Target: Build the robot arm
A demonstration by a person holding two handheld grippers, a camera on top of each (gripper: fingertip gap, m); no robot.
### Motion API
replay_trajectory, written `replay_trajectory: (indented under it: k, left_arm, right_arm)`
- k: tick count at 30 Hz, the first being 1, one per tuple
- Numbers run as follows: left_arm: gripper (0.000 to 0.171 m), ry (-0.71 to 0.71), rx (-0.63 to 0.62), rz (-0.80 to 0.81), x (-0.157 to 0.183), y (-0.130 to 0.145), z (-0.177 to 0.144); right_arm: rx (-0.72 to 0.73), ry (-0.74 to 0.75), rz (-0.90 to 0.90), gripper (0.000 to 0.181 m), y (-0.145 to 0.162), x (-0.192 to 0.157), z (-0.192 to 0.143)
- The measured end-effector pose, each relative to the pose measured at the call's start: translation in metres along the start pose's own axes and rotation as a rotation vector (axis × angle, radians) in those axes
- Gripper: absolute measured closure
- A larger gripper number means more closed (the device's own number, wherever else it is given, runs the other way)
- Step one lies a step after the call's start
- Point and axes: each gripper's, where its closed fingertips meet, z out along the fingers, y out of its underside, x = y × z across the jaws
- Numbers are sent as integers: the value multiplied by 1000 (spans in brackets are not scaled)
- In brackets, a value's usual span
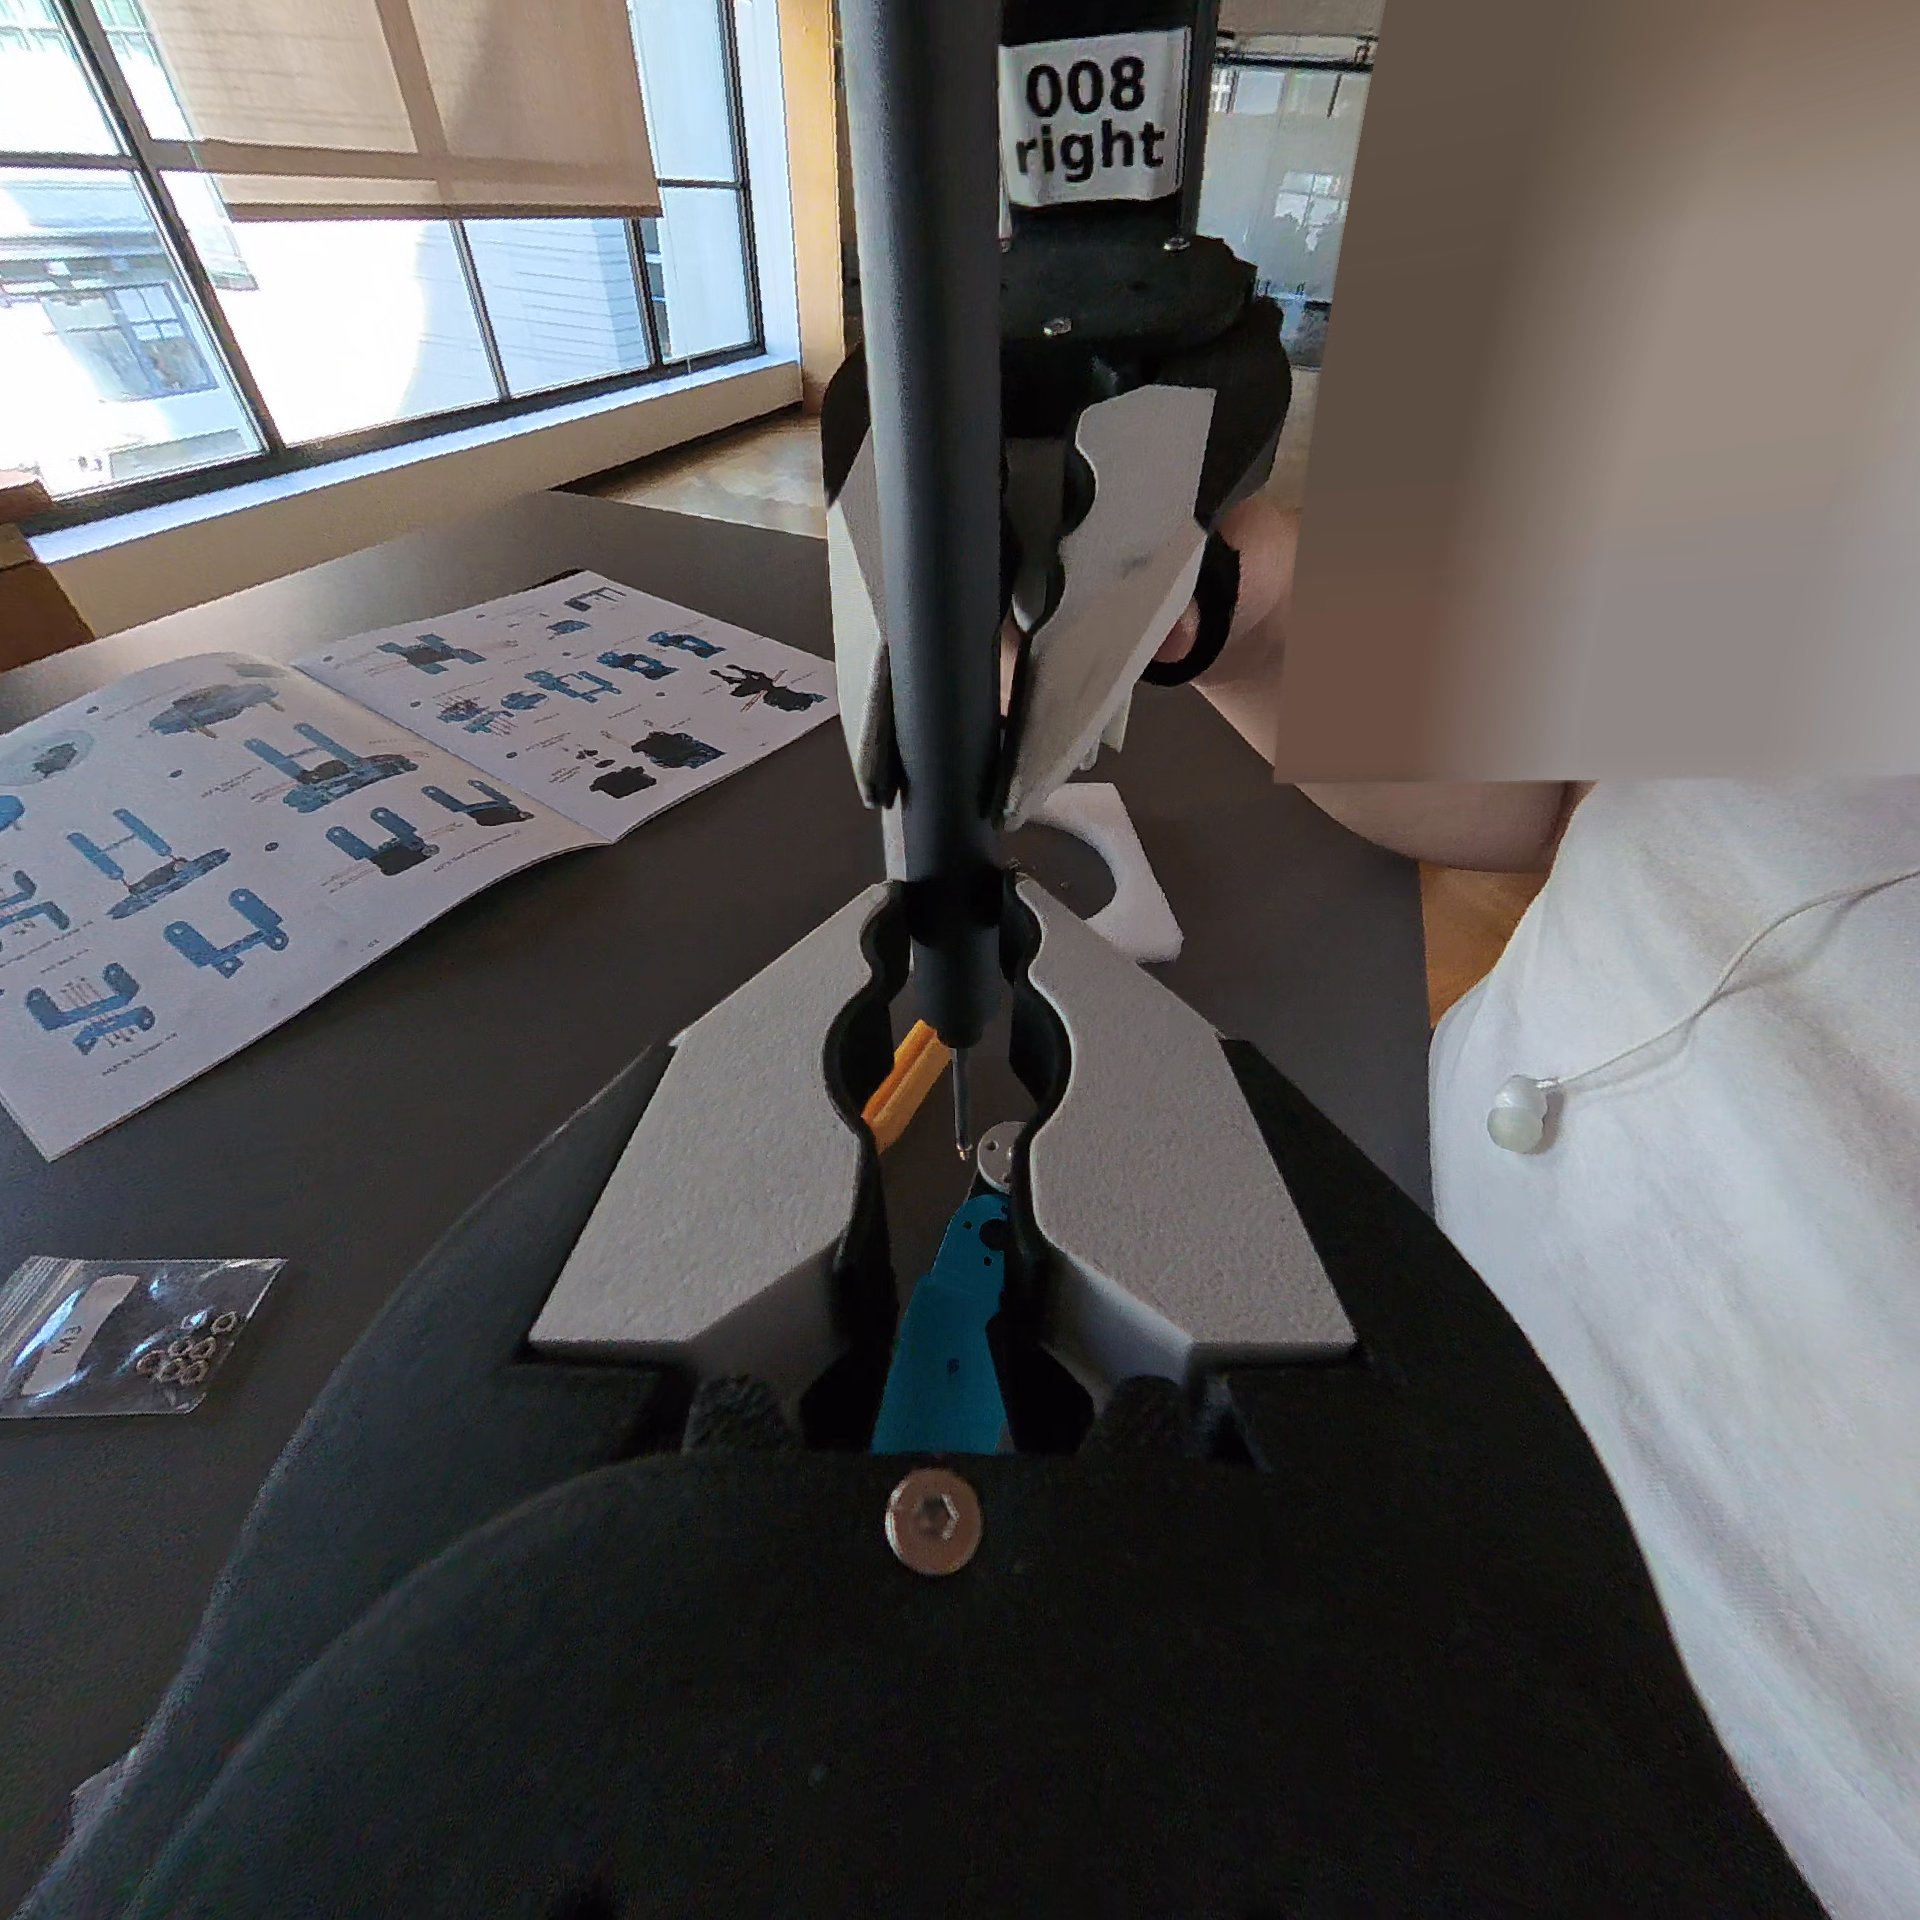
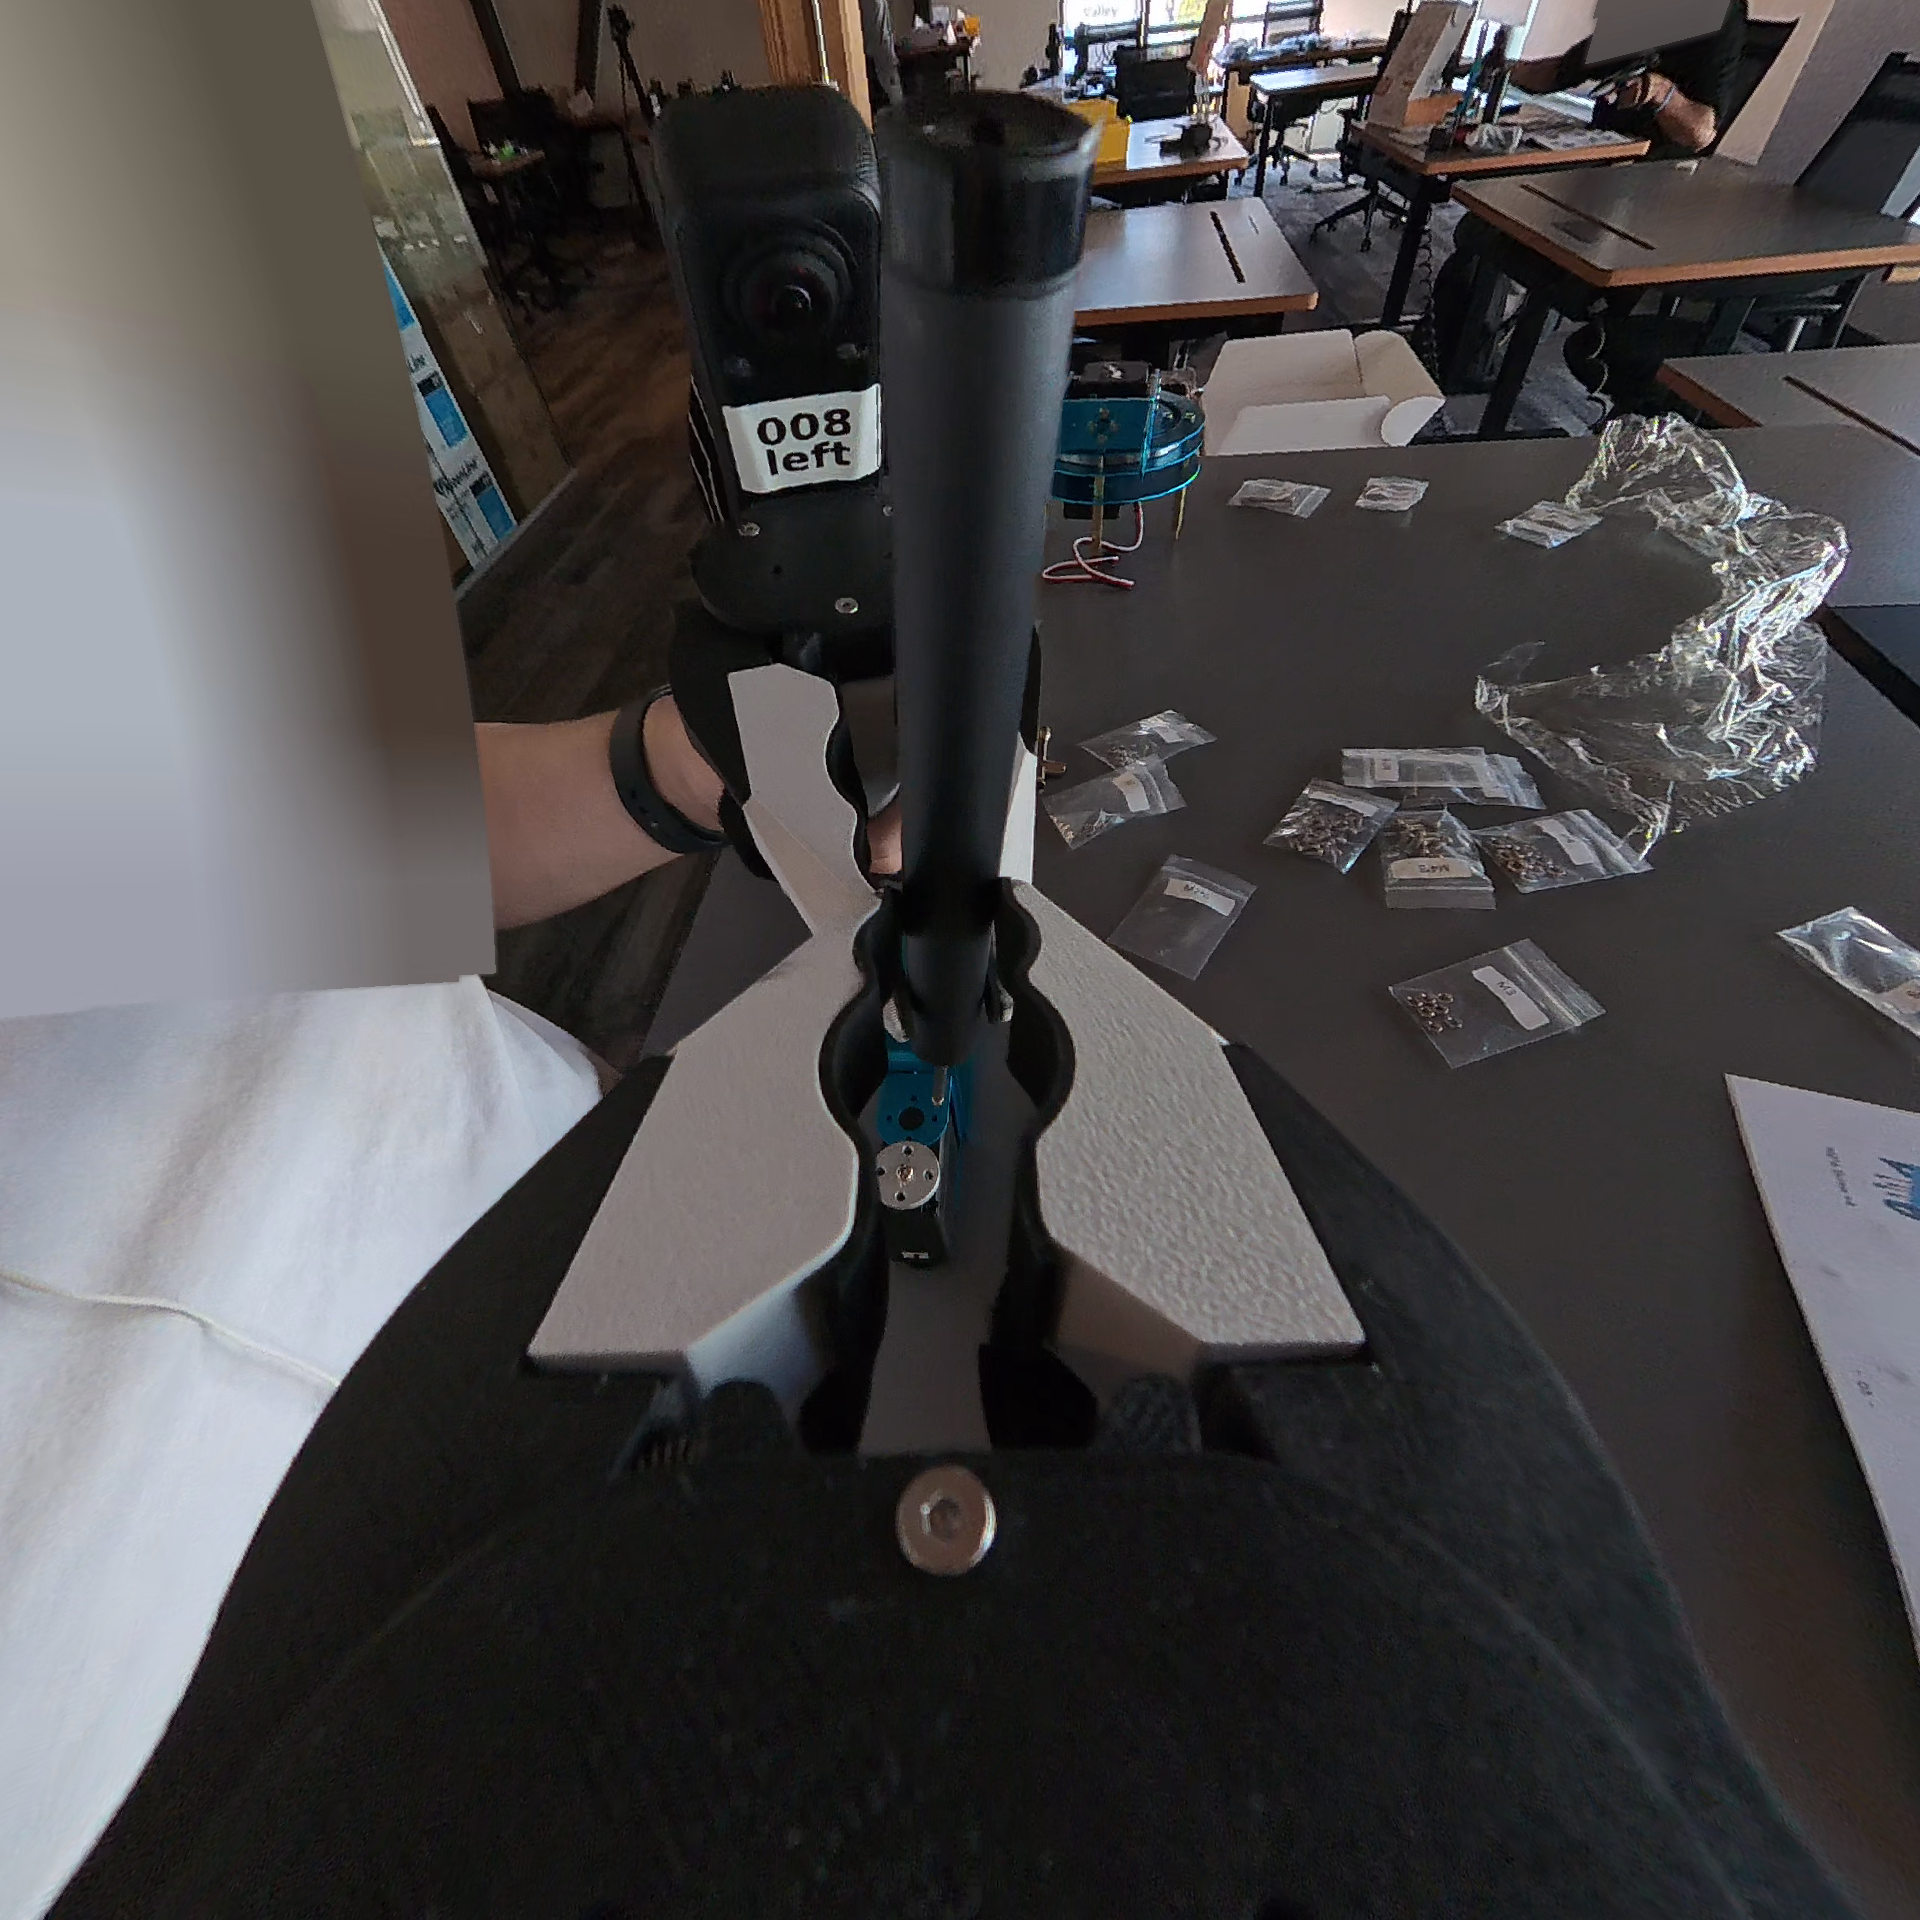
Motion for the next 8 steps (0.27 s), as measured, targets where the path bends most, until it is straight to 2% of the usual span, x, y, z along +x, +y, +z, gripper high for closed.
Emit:
replay_trajectory:
  k: [8]
  left_arm:
    - [156, 4, -6, -39, 2, 2, 0]
  right_arm:
    - [-58, -1, -40, 156, 4, -5, 1]
